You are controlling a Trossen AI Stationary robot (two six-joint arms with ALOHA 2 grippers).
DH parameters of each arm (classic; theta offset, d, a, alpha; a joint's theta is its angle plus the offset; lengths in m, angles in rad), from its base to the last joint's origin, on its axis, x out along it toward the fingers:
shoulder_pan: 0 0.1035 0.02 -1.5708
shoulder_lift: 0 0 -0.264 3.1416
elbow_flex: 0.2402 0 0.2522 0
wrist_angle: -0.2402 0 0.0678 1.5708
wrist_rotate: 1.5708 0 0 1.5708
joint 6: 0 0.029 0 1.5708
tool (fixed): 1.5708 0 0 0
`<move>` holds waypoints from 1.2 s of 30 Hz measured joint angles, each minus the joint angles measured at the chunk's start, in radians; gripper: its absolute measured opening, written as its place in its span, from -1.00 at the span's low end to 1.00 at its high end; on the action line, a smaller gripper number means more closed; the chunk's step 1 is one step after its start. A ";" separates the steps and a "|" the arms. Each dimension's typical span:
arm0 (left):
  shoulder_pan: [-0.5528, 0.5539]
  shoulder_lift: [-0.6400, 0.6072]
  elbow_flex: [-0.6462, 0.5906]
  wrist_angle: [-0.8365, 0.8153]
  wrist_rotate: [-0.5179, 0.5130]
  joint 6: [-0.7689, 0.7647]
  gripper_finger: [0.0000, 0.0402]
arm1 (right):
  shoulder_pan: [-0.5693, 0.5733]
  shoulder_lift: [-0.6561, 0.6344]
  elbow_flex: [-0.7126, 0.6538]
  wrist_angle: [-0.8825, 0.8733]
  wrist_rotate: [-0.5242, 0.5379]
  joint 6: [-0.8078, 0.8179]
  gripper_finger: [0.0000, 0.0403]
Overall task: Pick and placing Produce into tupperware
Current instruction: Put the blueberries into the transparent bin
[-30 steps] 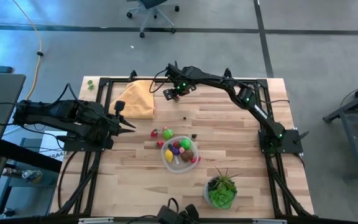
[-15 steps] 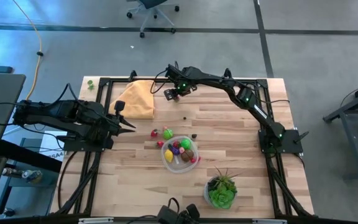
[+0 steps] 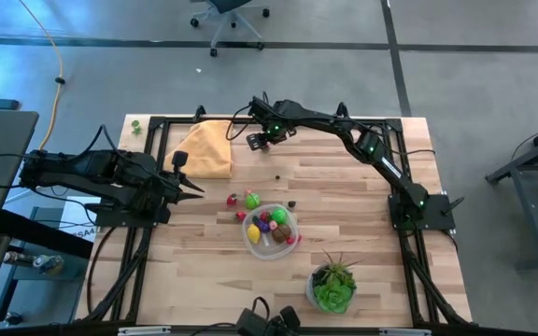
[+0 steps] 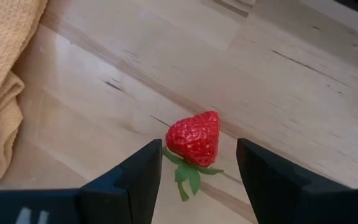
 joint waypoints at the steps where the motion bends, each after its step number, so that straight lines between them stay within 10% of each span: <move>1: 0.000 0.000 0.000 0.000 0.000 0.000 -0.75 | 0.000 0.000 0.000 0.000 0.000 0.000 -0.01; 36: 0.000 0.000 0.000 0.000 0.000 0.000 -0.75 | 0.013 -0.002 0.020 0.048 -0.024 0.066 -0.01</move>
